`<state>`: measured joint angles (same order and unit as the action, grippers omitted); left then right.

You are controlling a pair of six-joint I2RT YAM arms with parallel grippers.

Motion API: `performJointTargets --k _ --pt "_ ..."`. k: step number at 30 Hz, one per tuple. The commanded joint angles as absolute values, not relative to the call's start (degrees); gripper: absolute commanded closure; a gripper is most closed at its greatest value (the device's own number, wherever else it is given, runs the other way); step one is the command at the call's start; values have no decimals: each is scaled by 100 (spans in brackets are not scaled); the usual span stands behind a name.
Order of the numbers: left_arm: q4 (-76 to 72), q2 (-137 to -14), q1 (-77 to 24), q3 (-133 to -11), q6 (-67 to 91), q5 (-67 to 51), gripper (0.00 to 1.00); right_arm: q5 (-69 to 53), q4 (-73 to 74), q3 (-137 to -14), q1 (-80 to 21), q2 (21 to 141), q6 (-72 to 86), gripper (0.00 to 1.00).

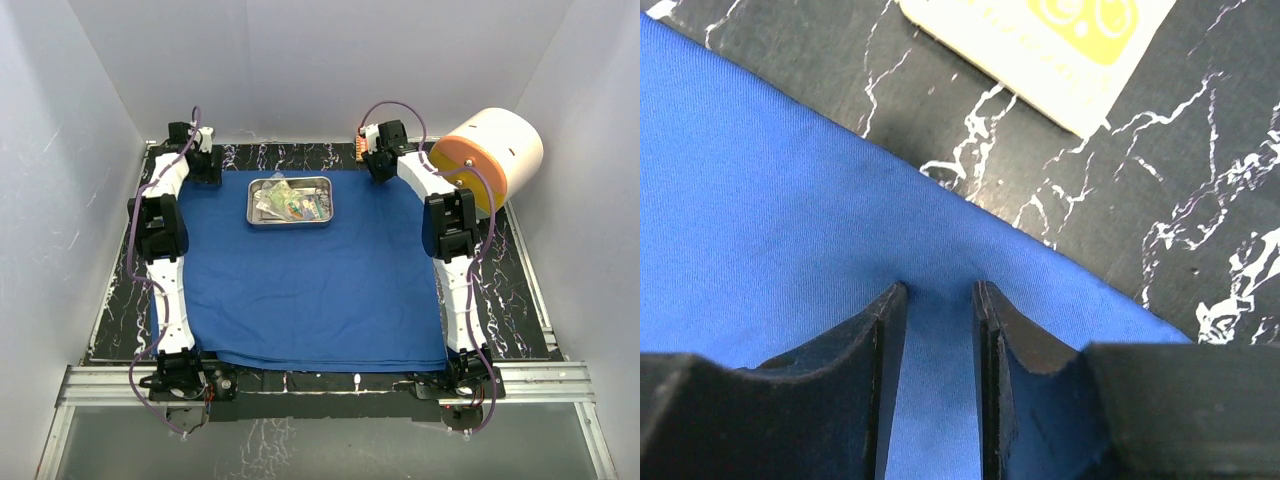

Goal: Open and lay out the surgical kit
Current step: Smooth out the surgical kit at the center of the board.

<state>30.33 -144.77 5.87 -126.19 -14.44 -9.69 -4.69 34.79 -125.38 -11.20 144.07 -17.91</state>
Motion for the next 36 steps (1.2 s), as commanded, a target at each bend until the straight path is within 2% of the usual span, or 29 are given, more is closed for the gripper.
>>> performJointTargets --k 1,12,17,22,29,36 --pt "3586 -15159 630 -12782 -1445 -754 24 540 3704 -12592 -957 15219 -2068 71" --pt "3264 -15338 546 -12998 -1473 -457 23 944 3463 -13095 -949 15487 -2293 72" --pt "3400 -15647 512 -13570 -1459 -325 23 1038 3397 -13195 -949 15562 -2375 72" --pt "3354 -15356 493 -13272 -1365 -426 23 468 3474 -13017 -955 15274 -2356 72" --pt "3005 -14022 494 -12117 -1135 -934 22 -469 3565 -12931 -996 14543 -2197 62" --pt "2889 -13191 486 -12047 -965 -1282 19 -1017 3693 -12844 -1023 13641 -1916 46"
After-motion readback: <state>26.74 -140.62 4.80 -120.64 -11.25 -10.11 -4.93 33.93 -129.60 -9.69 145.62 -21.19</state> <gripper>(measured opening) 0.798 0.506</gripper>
